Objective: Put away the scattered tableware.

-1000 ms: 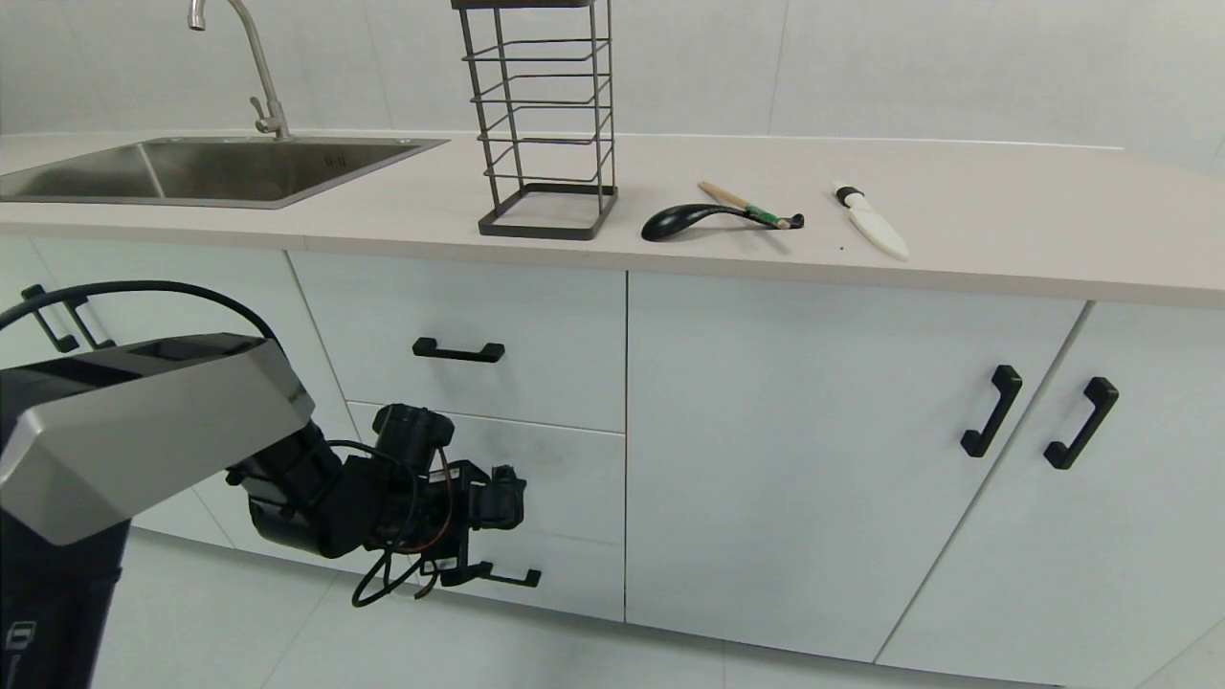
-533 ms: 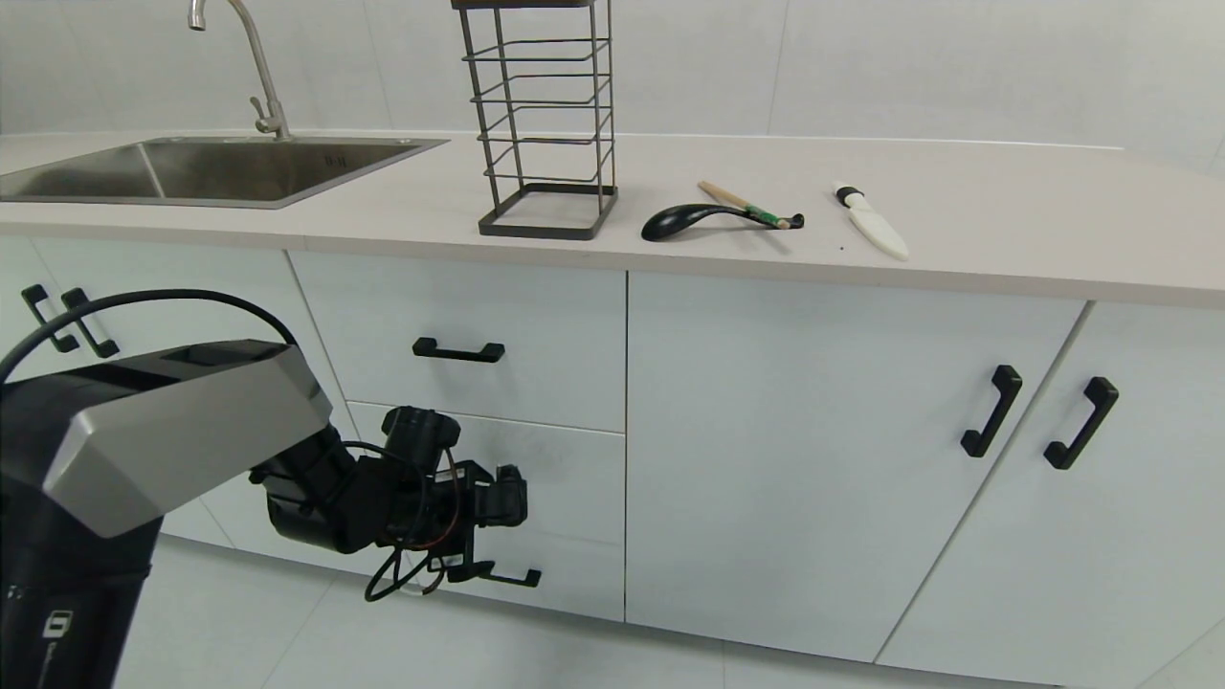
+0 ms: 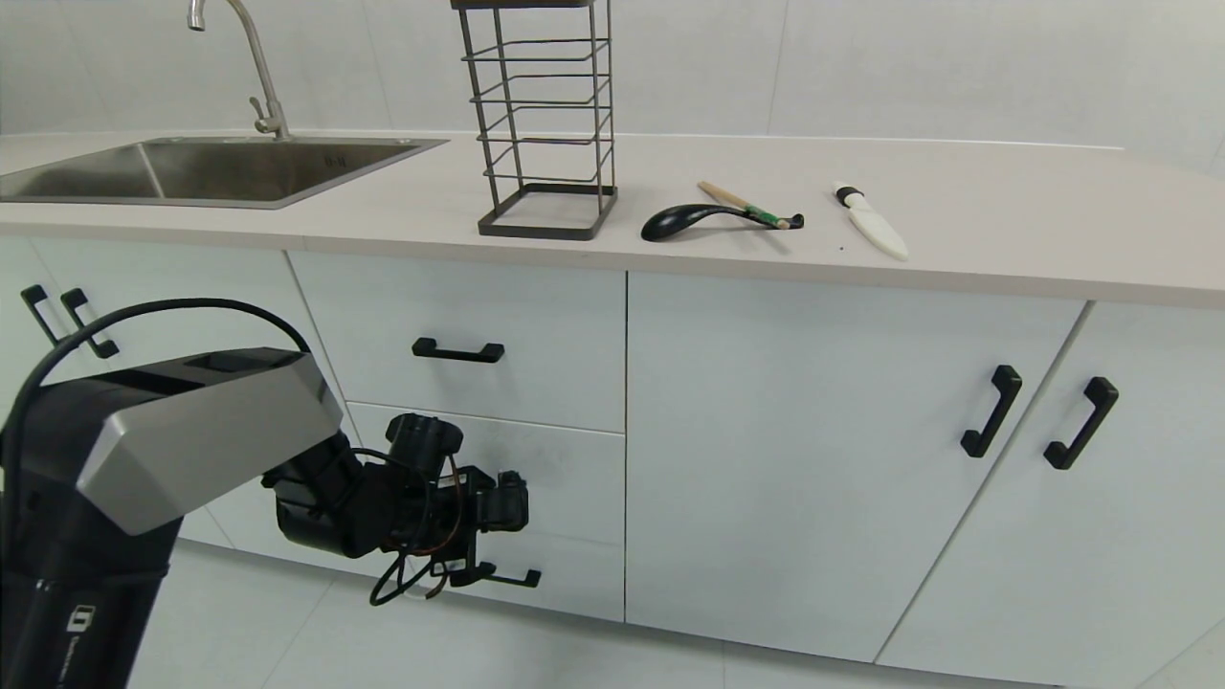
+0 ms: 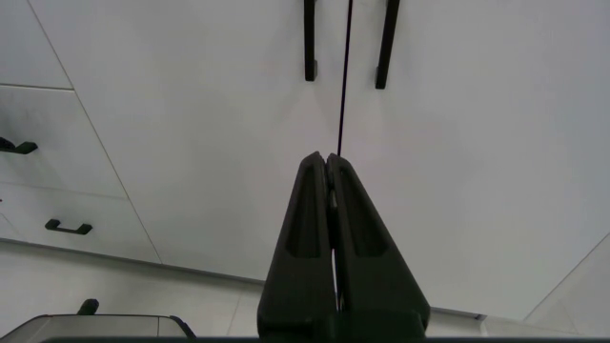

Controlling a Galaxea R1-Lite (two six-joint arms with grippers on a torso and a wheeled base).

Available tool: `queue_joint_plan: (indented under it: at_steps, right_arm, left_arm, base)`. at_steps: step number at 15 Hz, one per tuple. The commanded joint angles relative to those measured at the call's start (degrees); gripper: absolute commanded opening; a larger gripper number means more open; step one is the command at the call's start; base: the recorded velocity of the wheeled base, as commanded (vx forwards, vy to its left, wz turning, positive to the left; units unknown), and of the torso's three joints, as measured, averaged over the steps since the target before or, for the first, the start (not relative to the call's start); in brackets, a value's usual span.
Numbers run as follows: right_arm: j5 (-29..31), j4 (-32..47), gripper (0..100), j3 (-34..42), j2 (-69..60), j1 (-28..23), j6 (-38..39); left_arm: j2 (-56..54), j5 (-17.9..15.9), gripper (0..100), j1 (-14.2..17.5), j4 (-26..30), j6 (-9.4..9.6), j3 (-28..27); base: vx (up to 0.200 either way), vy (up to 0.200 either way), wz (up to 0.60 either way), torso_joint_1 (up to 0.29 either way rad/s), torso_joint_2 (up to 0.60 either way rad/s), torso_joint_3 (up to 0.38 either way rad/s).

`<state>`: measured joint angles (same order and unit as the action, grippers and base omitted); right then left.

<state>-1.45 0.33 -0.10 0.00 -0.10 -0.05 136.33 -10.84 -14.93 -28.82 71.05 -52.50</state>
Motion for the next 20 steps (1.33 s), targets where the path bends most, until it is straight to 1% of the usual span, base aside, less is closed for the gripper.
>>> queue_joint_plan:
  at_steps: [1,13,14,15,16,20]
  right_arm:
    - [-0.04,0.02,0,0.01,0.09,0.01,-0.04]
    - [-0.04,0.02,0,0.01,0.09,0.01,-0.04]
    - [-0.04,0.02,0,0.01,0.09,0.01,-0.04]
    - [-0.04,0.02,0,0.01,0.09,0.01,-0.04]
    - [-0.04,0.02,0,0.01,0.09,0.01,-0.04]
    - [-0.04,0.02,0,0.01,0.09,0.01,-0.04]
  left_arm:
    - [-1.15,-0.24,100,-0.10,0.69,-0.03,1.62]
    - [-5.90,-0.50,100,-0.10,0.43,-0.21,6.10]
    - [-7.92,-0.59,100,-0.01,0.25,-0.12,8.56]
    - [-8.36,-0.59,100,0.08,0.25,-0.12,9.09]
    - [-12.05,-0.59,100,0.17,0.17,-0.12,12.08]
    - [-21.72,-0.76,100,-0.27,0.25,-0.29,17.52]
  base:
    - [0.000,0.000,0.00,0.000,0.00,0.000]
    - [0.000,0.000,0.00,0.000,0.00,0.000]
    - [0.000,0.000,0.00,0.000,0.00,0.000]
    - [0.000,0.000,0.00,0.000,0.00,0.000]
    - [0.000,0.000,0.00,0.000,0.00,0.000]
    - [0.000,0.000,0.00,0.000,0.00,0.000]
